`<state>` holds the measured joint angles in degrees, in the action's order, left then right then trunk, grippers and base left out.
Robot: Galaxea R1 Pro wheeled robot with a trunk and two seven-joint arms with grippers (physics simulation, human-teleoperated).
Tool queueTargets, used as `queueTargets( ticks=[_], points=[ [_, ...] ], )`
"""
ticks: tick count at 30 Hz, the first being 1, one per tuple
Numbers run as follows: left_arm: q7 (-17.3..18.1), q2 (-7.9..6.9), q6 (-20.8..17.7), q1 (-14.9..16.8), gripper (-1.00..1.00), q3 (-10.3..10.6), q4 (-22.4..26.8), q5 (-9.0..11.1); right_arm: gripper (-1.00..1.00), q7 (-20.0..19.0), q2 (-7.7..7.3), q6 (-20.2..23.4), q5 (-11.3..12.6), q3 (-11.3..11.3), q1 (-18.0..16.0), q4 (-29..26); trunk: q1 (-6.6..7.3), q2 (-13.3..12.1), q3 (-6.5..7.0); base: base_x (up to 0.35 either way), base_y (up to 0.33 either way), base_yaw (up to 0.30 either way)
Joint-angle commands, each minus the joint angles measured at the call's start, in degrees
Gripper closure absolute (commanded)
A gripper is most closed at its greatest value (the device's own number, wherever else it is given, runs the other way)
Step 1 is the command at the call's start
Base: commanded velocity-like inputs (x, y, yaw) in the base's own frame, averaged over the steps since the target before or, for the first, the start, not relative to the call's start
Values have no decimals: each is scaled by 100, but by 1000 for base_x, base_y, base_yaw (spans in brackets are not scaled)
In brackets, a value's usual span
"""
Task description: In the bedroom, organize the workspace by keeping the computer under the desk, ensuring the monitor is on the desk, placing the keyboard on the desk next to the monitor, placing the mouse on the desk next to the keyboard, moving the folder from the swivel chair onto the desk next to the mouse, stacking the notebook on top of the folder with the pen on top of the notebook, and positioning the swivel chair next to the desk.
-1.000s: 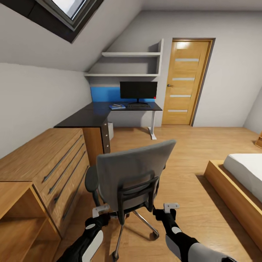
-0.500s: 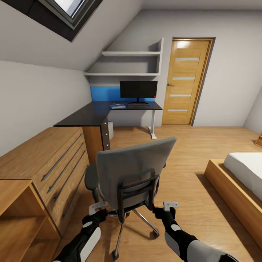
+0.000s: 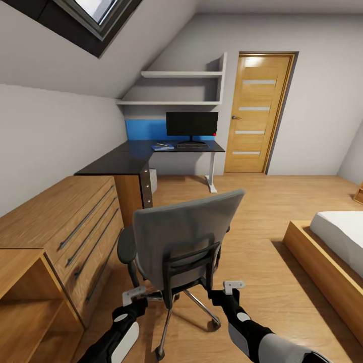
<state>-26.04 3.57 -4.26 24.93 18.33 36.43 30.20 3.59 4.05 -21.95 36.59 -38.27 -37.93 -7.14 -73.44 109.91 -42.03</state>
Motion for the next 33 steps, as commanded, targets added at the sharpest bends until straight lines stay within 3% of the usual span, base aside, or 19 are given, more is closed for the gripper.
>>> queueTargets(
  ticks=[1,12,33],
  points=[
    [-44,-5,-22,3,-100,29,2,28,-100,-18,0,-13,18,-49,-4,35,1,3,-6,0,0,0],
    [-41,-4,-15,3,-100,30,-137,34,-100,-131,3,82,15,-48,-4,103,1,3,-6,0,0,0],
    [-68,6,-13,3,-100,56,-162,22,-100,-209,-3,146,23,-40,-4,106,-460,845,-383,0,0,0]
  ],
)
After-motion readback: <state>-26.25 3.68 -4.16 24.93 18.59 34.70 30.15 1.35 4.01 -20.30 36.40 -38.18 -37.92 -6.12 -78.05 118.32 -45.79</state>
